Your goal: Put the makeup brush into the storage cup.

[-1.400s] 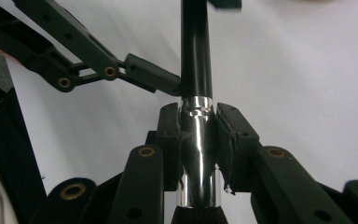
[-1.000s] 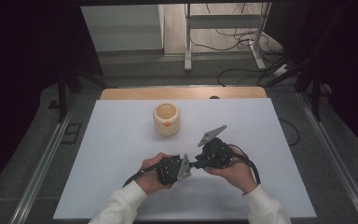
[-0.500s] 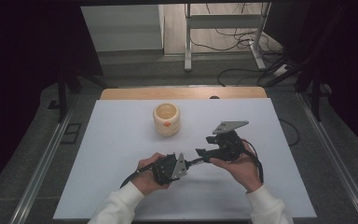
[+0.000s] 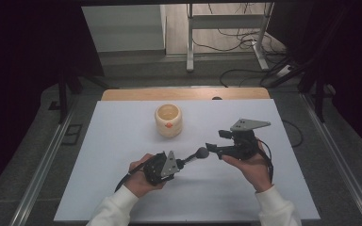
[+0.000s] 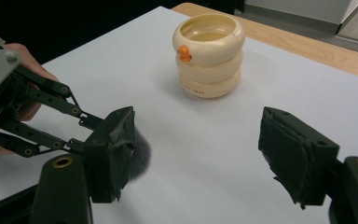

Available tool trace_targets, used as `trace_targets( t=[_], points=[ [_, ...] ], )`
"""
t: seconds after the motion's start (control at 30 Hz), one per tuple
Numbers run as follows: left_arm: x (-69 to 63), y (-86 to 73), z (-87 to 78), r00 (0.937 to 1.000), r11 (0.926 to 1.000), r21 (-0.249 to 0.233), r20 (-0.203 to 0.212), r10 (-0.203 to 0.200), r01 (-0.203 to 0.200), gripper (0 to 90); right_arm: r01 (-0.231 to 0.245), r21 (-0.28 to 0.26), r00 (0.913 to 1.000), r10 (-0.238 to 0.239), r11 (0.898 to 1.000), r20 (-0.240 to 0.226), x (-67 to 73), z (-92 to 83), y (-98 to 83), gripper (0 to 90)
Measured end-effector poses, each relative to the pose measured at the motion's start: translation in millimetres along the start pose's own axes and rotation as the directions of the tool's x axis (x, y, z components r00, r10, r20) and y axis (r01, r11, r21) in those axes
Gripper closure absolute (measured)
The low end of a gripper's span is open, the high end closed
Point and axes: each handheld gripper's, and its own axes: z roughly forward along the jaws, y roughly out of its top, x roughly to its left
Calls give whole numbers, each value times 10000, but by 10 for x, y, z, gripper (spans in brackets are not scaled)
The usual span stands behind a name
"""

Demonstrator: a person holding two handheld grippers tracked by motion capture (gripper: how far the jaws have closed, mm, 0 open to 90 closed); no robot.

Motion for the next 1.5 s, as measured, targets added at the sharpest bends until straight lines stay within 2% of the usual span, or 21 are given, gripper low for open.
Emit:
trace_targets(
  t=[0.3,0.4,0.67,1.07,1.23,1.4,1.5],
  points=[
    [116,-95,-114,9962,9955,-381,-40,-867,865,747,50,-28,10000,-50,10000,-16,-13,0,-34,262],
    [149,-123,-153,9931,9913,-594,63,-1171,1173,747,111,-88,9999,-112,9999,-48,-13,0,-39,254],
    [209,-171,-241,9855,9806,-980,76,-1696,1696,747,249,-102,9995,-251,9996,-206,1,42,-68,238],
    [212,-173,-219,9804,9738,-1131,298,-1949,1970,747,376,-315,9979,-392,9988,-507,56,99,-83,237],
    [198,-163,-198,9802,9738,-1120,344,-1952,1979,747,534,-353,9961,-557,9980,-679,101,138,-83,237],
    [180,-142,-174,9802,9739,-1125,416,-1935,1970,747,488,-339,9947,-517,9982,-890,136,189,-95,231],
    [174,-130,-156,9794,9728,-1165,523,-1953,2002,746,554,-347,9915,-591,9979,-1162,165,233,-107,230]
  ],
)
